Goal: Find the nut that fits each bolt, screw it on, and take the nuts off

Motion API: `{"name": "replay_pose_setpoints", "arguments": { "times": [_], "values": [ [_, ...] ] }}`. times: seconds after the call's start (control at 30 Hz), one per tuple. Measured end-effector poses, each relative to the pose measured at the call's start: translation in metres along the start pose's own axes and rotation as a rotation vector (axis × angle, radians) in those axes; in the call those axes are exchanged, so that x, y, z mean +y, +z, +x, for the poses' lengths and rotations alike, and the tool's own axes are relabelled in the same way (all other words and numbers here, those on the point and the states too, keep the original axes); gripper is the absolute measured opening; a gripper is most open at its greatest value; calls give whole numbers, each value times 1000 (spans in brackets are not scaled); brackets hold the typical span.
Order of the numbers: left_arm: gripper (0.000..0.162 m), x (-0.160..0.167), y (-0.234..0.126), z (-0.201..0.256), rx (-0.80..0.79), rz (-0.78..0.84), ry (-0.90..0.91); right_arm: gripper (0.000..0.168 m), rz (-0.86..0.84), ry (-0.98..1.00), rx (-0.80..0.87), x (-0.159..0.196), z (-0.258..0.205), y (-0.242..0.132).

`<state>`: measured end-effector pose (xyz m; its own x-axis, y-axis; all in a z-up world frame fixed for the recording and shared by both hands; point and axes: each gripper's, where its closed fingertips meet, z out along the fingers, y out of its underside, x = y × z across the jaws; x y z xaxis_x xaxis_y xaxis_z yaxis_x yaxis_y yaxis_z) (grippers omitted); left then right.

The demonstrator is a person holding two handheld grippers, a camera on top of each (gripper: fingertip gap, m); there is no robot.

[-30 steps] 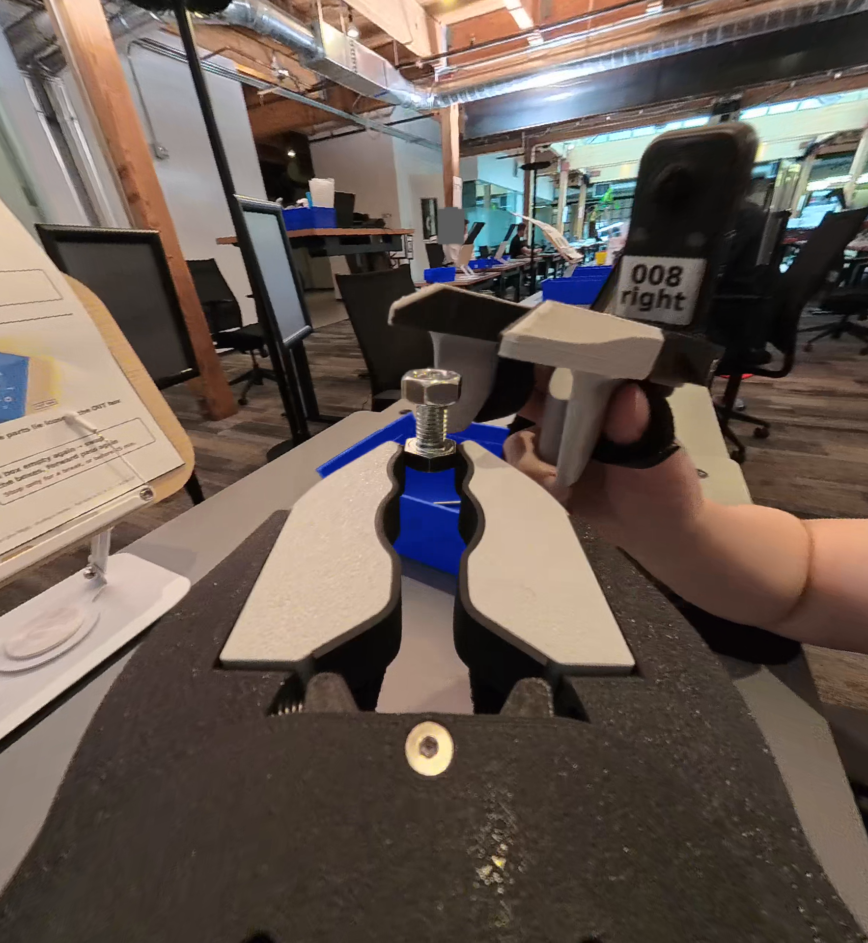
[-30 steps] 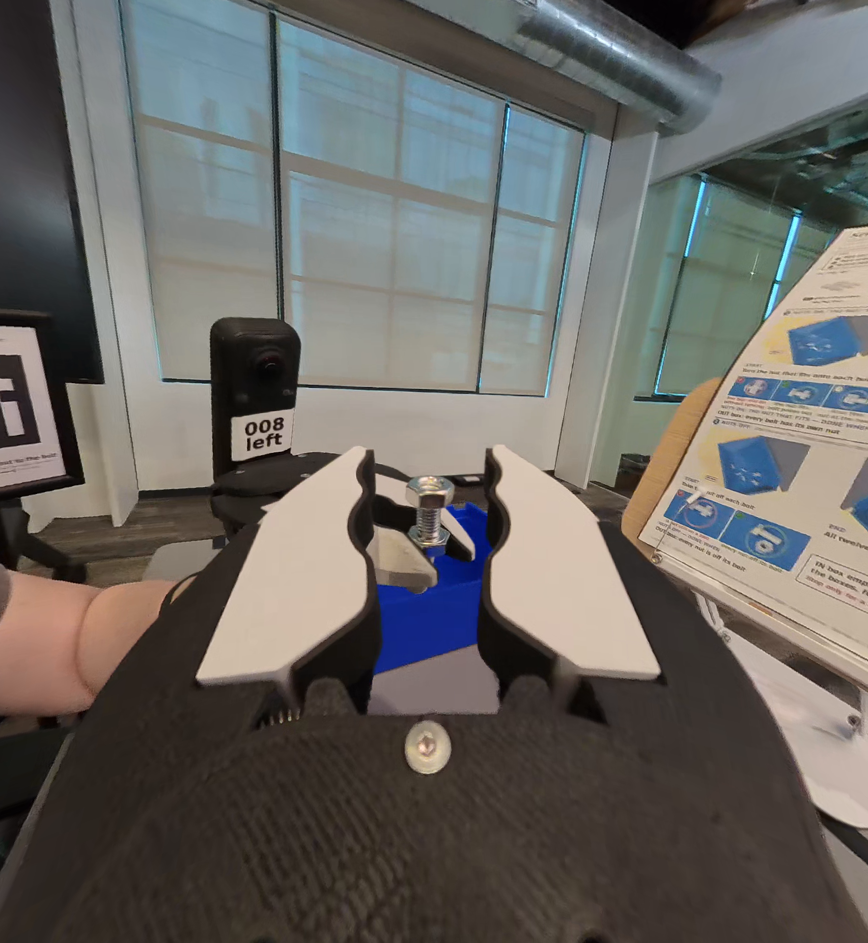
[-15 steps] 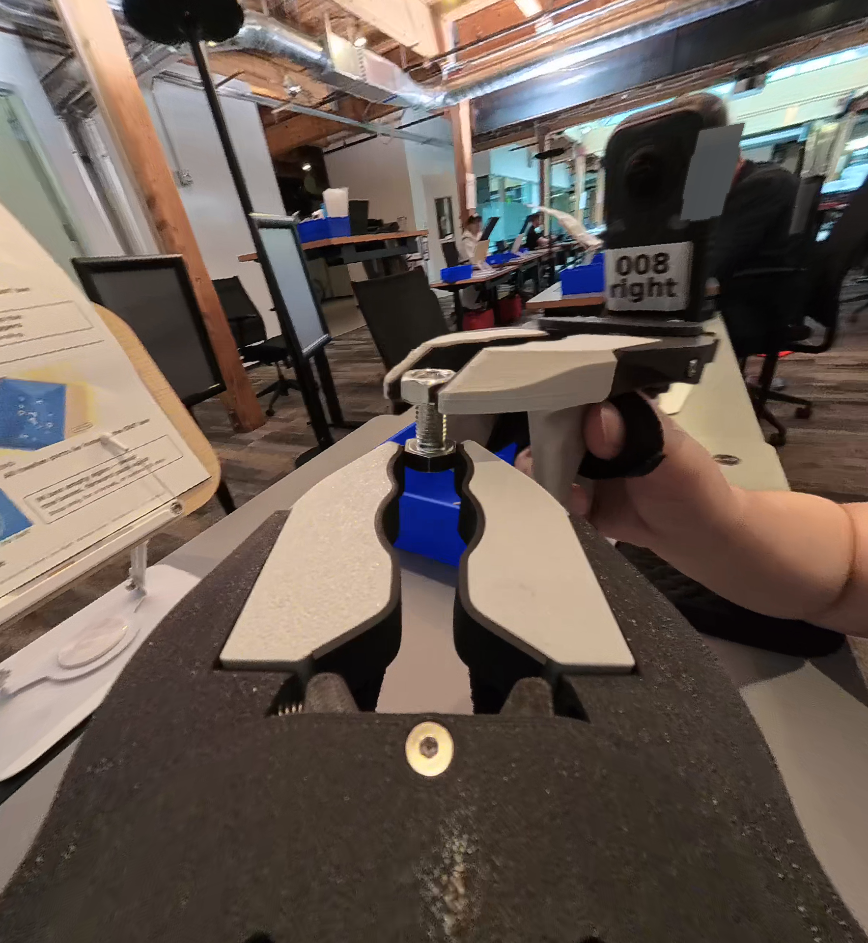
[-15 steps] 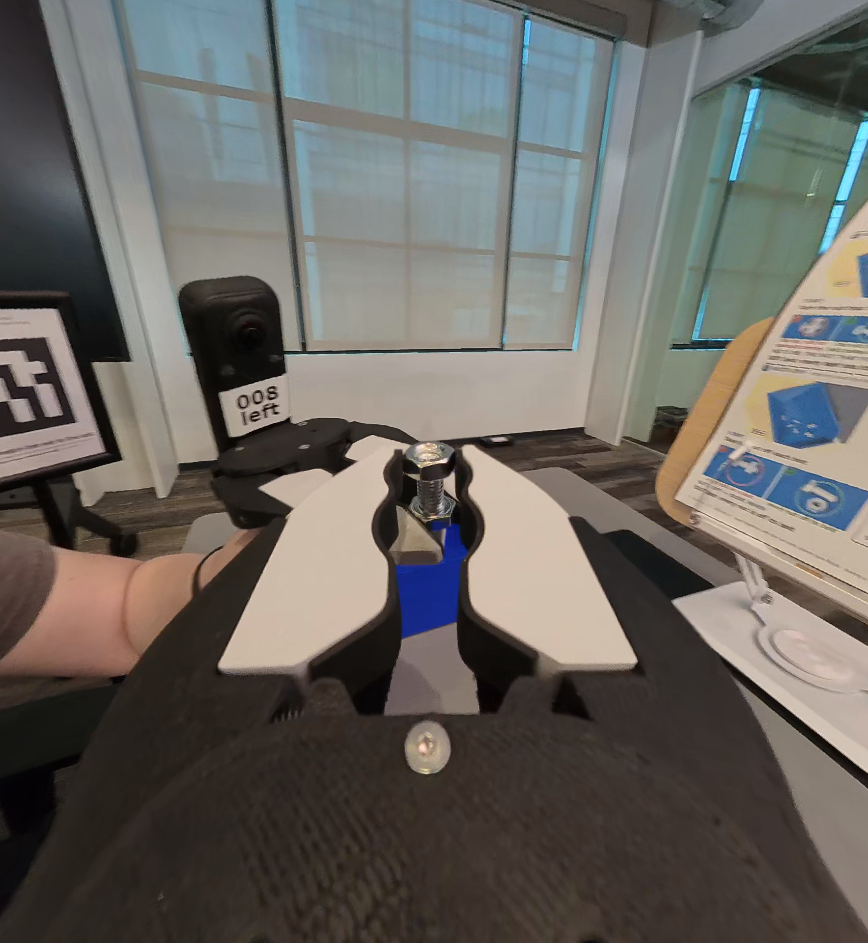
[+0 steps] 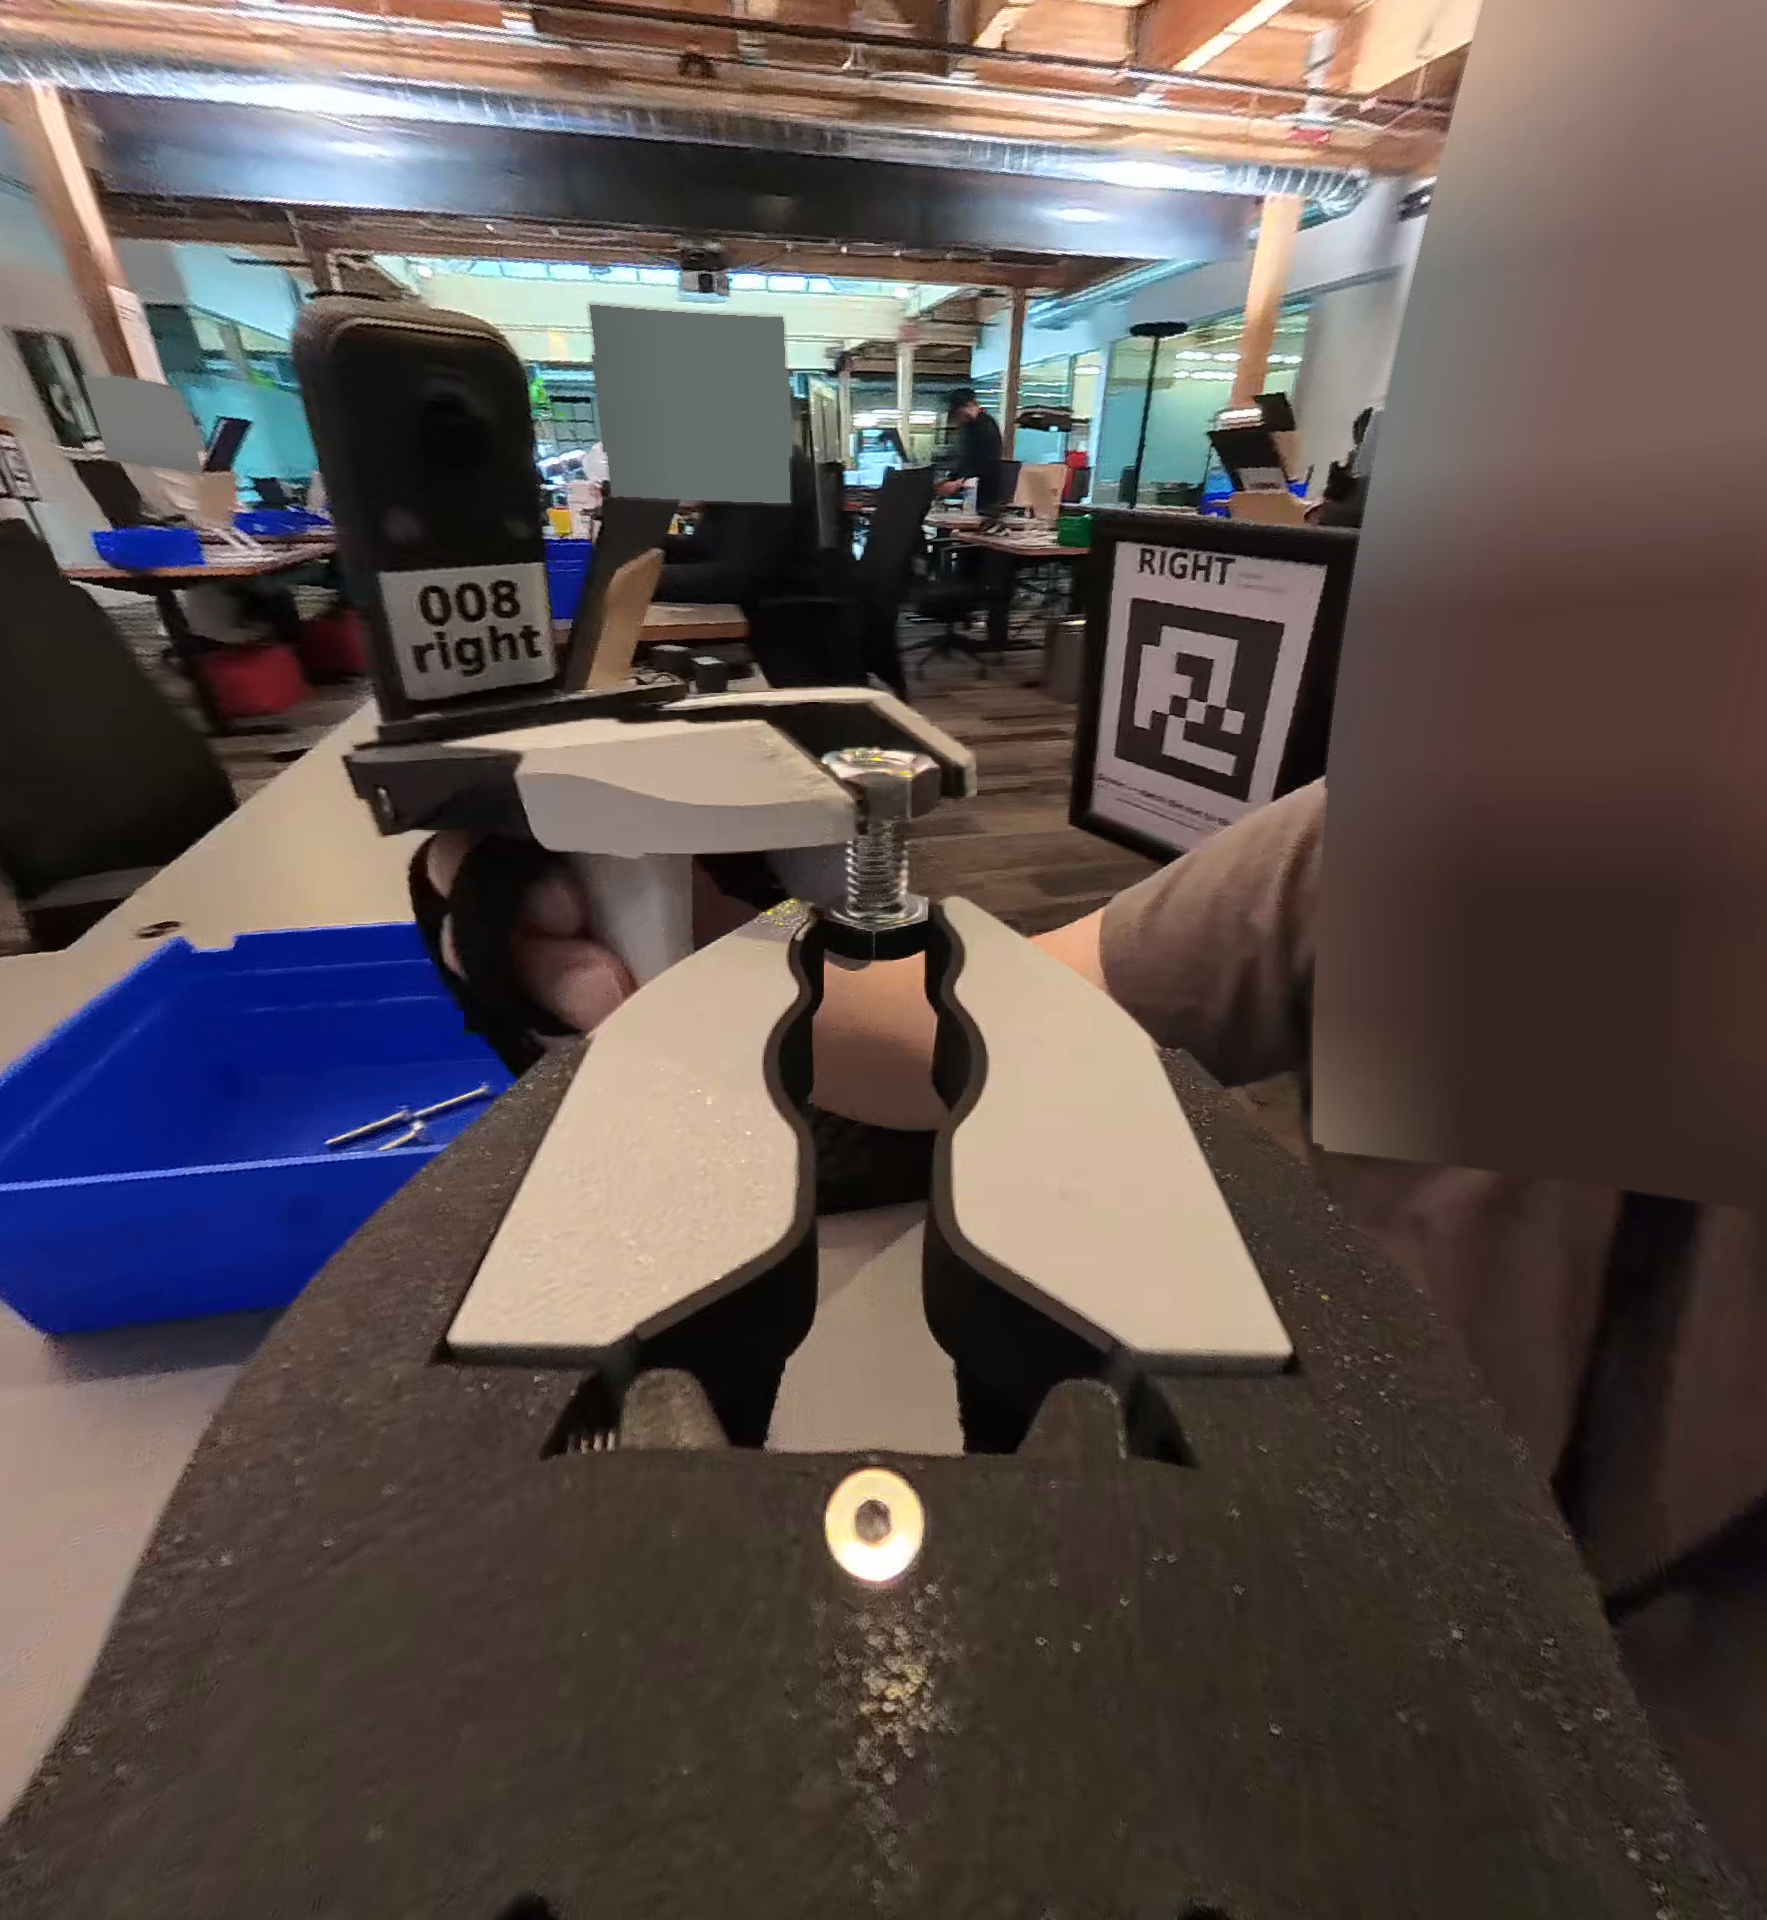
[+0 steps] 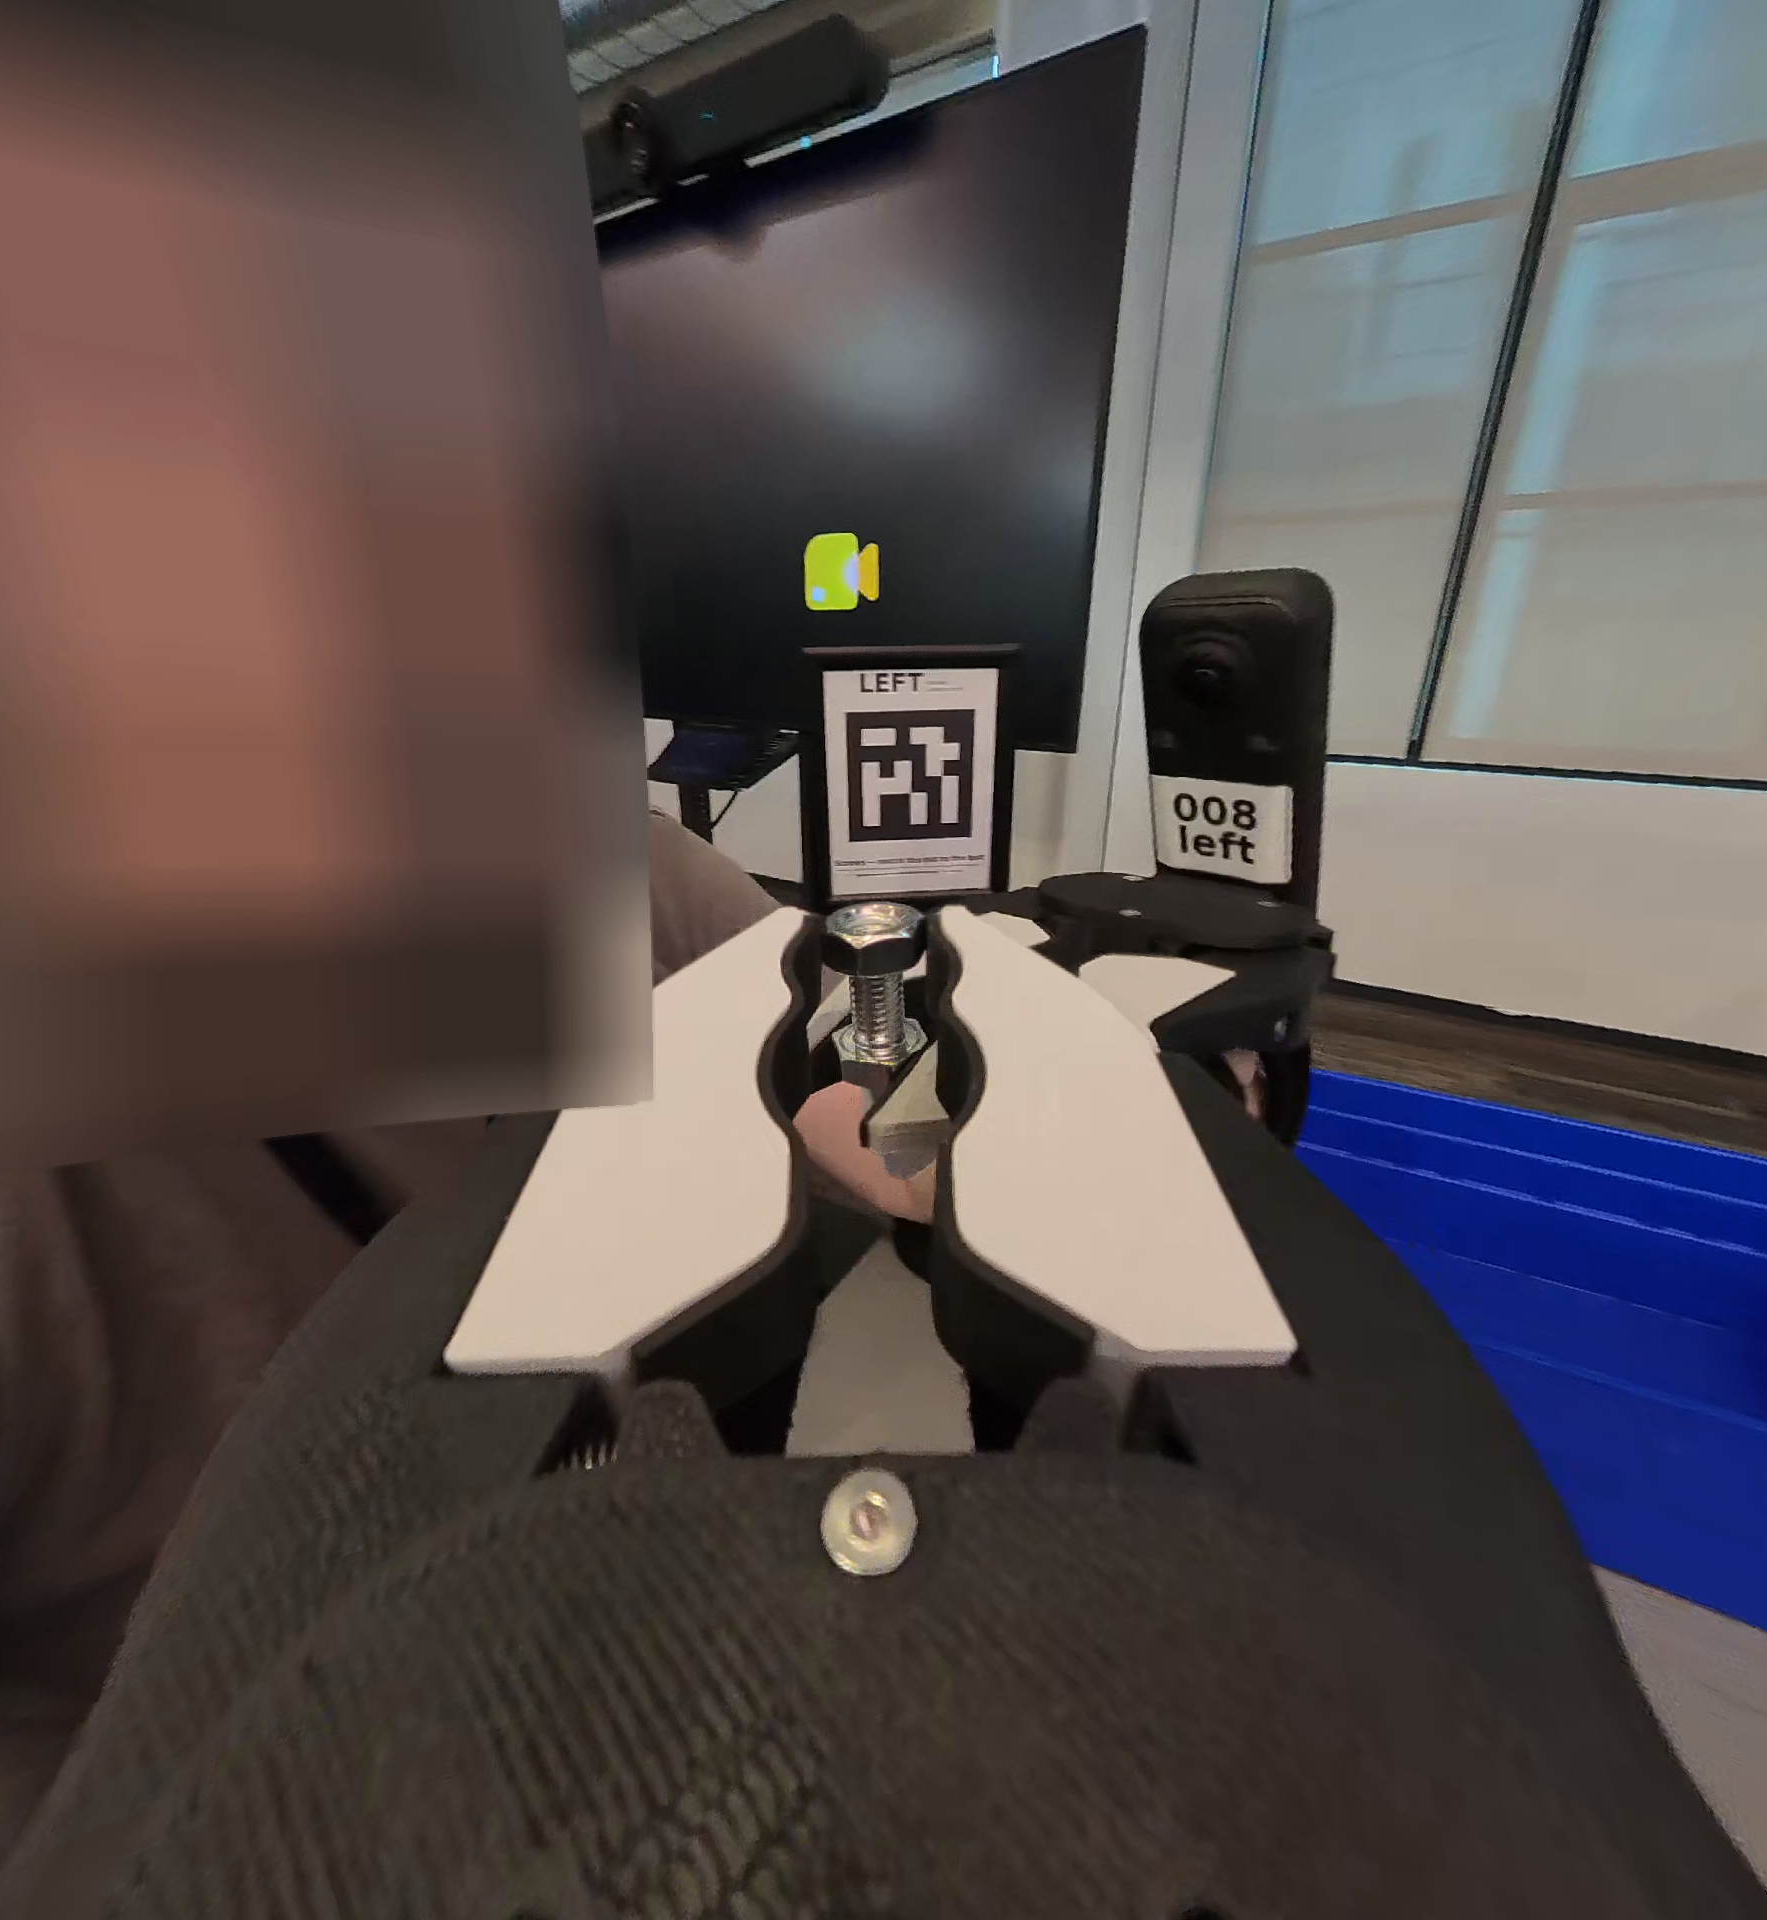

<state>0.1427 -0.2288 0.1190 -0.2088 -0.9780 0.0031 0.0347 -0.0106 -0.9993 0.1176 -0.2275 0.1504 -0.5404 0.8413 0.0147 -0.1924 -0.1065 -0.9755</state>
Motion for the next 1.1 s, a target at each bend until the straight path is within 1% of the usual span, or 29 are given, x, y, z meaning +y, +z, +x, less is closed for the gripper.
{"name": "replay_pose_setpoints", "arguments": {
  "times": [0.1, 0.17, 0.2, 0.23, 0.27, 0.37, 0.4, 0.43, 0.5, 0.53, 0.57, 0.63, 0.77, 0.8, 0.9, 0.97, 1.0, 1.07, 1.1],
  "values": [
    [18, 3, 0, 4, 43, -17, -22, 20, -7, 15, -30, 3, -2, 1],
    [18, 3, -1, 1, 18, -18, 2, 21, -5, 4, -13, 3, 0, 1],
    [18, 2, -2, -1, -1, -16, 11, 25, 3, -5, 8, 1, 2, 0],
    [18, 1, -3, -3, -23, -13, 20, 39, 22, -17, 43, -3, 6, -1],
    [18, -1, -4, -7, -55, -6, 34, 48, 55, -33, 89, -9, 11, -4],
    [18, -7, -13, -28, -211, 33, 64, 52, 152, -119, 261, -28, 25, -16],
    [18, -9, -17, -38, -287, 42, 76, 51, 161, -159, 356, -33, 32, -20],
    [18, -10, -23, -48, -366, 54, 95, 52, 144, -207, 481, -34, 43, -26],
    [18, -12, -32, -61, -470, 71, 103, 49, 85, -313, 698, -32, 58, -33],
    [18, -12, -36, -66, -516, 77, 109, 48, 61, -360, 760, -30, 60, -34],
    [18, -12, -38, -69, -547, 79, 121, 43, 43, -389, 797, -28, 62, -32],
    [18, -9, -36, -69, -547, 58, 137, 41, 12, -396, 844, -21, 66, -28],
    [18, -8, -34, -67, -556, 33, 168, 27, -21, -329, 821, -11, 69, -24],
    [18, -8, -33, -67, -552, 27, 170, 19, -21, -317, 803, -10, 68, -23],
    [18, -9, -29, -59, -496, 15, 180, 18, -14, -342, 733, -11, 59, -18],
    [18, -7, -28, -55, -447, -18, 168, 18, -60, -357, 684, -9, 55, -14],
    [18, -6, -27, -49, -393, -23, 155, 18, -73, -348, 632, -8, 51, -11],
    [18, -7, -20, -31, -240, -18, 107, 19, -68, -293, 458, -8, 36, -4],
    [18, -5, -17, -25, -190, -28, 81, 19, -67, -250, 376, -6, 29, -3]
  ]
}}
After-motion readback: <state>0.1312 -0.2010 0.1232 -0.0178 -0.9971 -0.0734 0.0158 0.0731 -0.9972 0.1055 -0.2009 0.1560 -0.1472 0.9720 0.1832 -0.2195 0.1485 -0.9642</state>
